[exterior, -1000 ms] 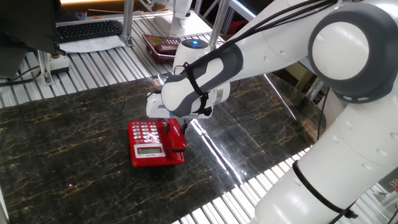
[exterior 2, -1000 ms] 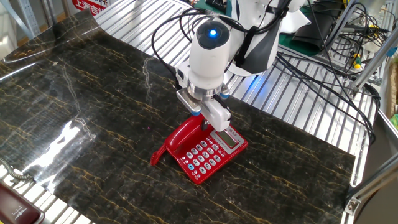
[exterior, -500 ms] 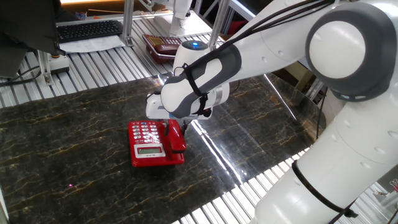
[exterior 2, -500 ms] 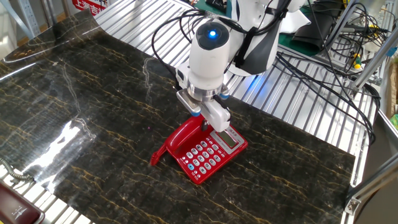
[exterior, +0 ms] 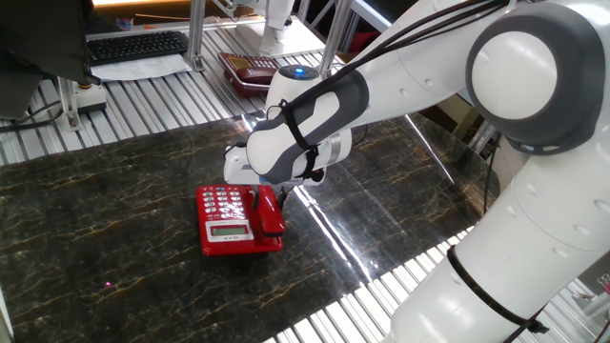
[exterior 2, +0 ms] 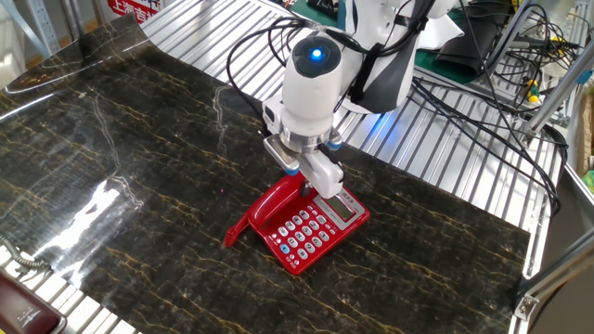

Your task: Place the handset of the telephone on the corresponding phone cradle

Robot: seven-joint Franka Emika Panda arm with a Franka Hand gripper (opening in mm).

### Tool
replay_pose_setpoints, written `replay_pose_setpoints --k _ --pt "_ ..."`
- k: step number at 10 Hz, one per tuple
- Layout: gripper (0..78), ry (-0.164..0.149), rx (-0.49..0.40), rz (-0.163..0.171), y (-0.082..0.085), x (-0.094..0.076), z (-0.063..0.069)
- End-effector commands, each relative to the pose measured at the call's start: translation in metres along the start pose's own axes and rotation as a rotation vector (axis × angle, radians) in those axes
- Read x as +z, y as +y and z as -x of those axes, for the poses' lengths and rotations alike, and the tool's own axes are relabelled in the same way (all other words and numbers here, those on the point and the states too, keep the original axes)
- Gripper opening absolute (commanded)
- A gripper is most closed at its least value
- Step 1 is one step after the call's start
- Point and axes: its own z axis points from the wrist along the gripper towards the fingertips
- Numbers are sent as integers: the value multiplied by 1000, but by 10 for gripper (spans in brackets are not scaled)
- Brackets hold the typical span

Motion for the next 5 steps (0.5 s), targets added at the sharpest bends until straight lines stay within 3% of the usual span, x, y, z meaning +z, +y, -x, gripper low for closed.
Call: replay_pose_setpoints --k 1,5 --pt "11 -2 0 3 0 -1 -1" --pt "11 6 1 7 1 1 -1"
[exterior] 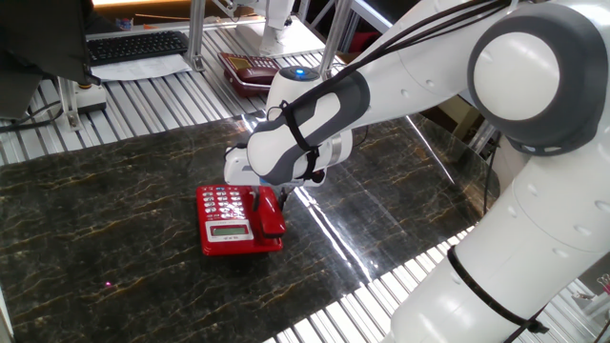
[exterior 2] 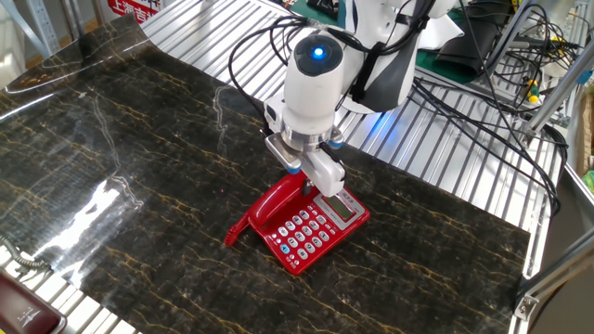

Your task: Place the handset of the telephone on the corresponding phone cradle

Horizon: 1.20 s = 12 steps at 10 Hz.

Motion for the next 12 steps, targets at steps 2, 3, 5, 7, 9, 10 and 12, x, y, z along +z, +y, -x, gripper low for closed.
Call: replay_pose_setpoints --k 2,3,5,7,9,10,12 --pt "11 7 2 3 2 2 2" --pt "11 8 1 0 2 2 2" --pt "11 10 1 -1 2 2 1" --pt "11 8 4 -3 1 3 -1" --pt "11 8 6 -3 1 2 -3" --pt "11 9 7 -3 1 2 -4" --pt "11 9 6 -3 1 1 -4"
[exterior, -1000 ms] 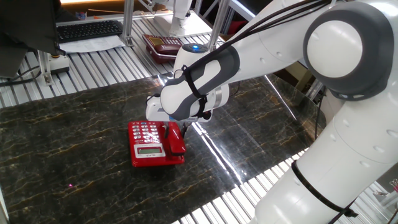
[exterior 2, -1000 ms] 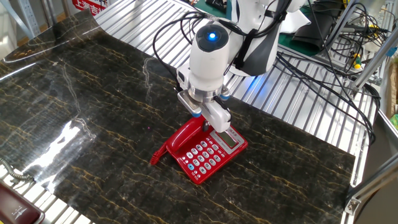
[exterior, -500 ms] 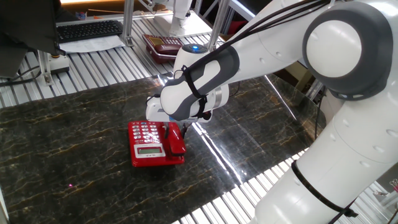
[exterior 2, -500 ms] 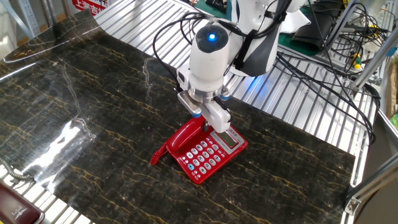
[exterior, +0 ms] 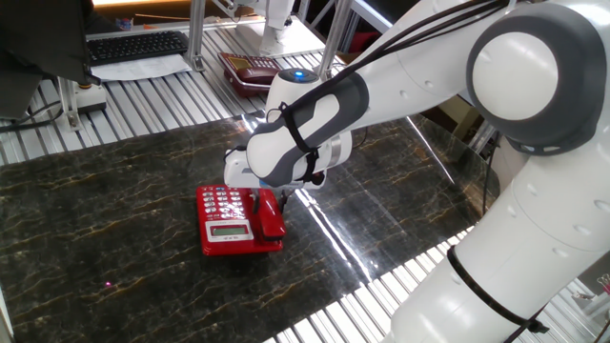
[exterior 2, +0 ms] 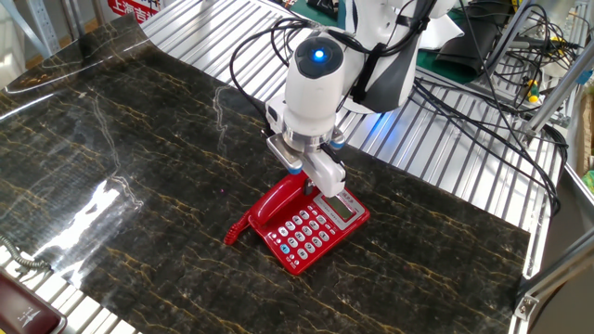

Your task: Place the handset of the telephone on the corresponding phone cradle

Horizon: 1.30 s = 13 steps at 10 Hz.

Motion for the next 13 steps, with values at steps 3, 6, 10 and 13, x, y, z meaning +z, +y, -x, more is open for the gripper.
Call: replay_pose_setpoints --k 3,6,10,13 --pt "11 -3 1 0 1 -3 -1" --pt "11 -3 0 2 2 -2 -1" --pt "11 -3 -11 2 2 -2 -1" --pt "11 -1 -13 1 2 -2 -1"
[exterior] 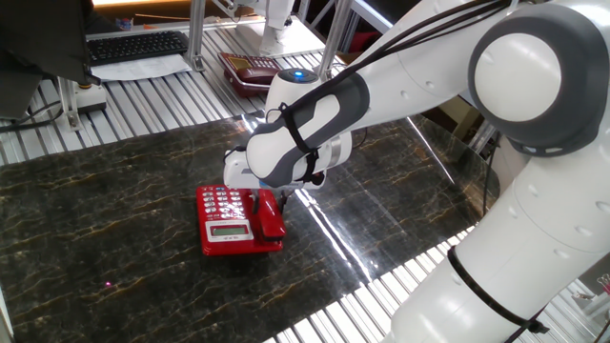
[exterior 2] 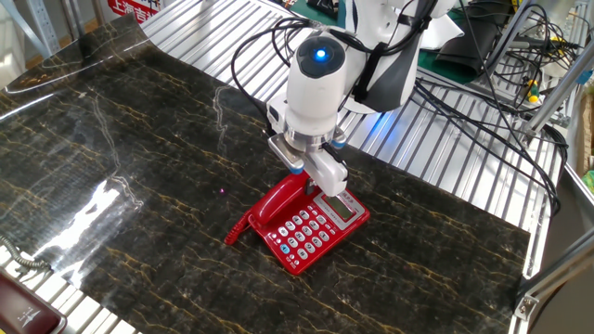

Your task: Place the handset of the telephone on the corresponding phone cradle

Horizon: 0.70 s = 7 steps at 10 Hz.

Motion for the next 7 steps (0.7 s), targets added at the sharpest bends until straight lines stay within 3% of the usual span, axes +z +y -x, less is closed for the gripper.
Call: replay_pose_setpoints --k 1,7 --pt "11 -1 1 1 0 -1 1" --pt "11 -6 17 5 0 -1 1"
